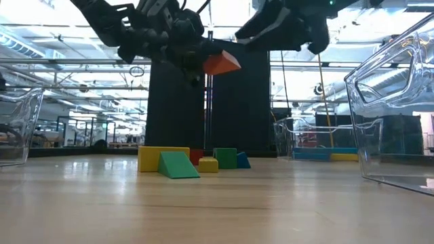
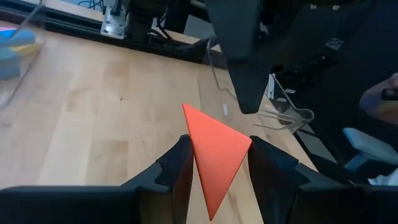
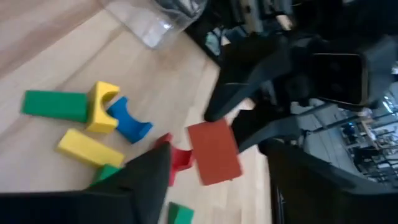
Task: Sort blocks by size
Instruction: Put the orange triangle block into the bottom right transparent bin
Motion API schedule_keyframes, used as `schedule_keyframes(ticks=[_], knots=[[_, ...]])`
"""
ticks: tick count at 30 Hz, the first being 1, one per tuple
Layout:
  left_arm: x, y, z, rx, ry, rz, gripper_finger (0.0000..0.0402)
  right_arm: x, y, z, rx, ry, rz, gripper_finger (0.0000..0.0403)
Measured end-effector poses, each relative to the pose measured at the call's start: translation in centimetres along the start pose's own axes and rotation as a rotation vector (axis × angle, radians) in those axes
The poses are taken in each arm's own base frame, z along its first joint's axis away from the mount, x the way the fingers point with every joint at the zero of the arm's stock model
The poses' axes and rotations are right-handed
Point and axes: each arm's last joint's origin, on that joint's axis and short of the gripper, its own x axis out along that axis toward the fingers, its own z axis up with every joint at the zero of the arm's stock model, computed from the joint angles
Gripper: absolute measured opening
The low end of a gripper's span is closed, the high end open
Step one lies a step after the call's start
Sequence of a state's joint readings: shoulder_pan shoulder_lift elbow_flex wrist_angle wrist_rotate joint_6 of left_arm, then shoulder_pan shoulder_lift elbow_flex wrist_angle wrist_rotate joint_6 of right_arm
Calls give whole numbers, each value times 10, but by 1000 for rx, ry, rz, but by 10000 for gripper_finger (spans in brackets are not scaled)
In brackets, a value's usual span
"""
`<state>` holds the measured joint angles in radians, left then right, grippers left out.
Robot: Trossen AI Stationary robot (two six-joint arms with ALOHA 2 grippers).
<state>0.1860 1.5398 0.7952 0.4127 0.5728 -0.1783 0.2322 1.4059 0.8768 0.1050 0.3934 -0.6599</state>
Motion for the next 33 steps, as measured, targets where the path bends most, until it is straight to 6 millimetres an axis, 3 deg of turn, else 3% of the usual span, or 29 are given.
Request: schedule_keyframes(ticks=[3,6,9,15,33], knots=[[0,0,1,7,-11,-3,138,2,-4,0,35,-13,-26,310],[0,-1,3,17,-26,-5,138,4,-8,-2,139,-21,-23,331],[0,-1,3,18,-25,-18,138,6,-11,-5,201,-41,9,328],[0,-2,4,15,-35,-37,138,11,-8,-7,90,-28,19,307],[0,-2,9,-2,-83,9,138,21,-9,-14,81,-11,6,298]])
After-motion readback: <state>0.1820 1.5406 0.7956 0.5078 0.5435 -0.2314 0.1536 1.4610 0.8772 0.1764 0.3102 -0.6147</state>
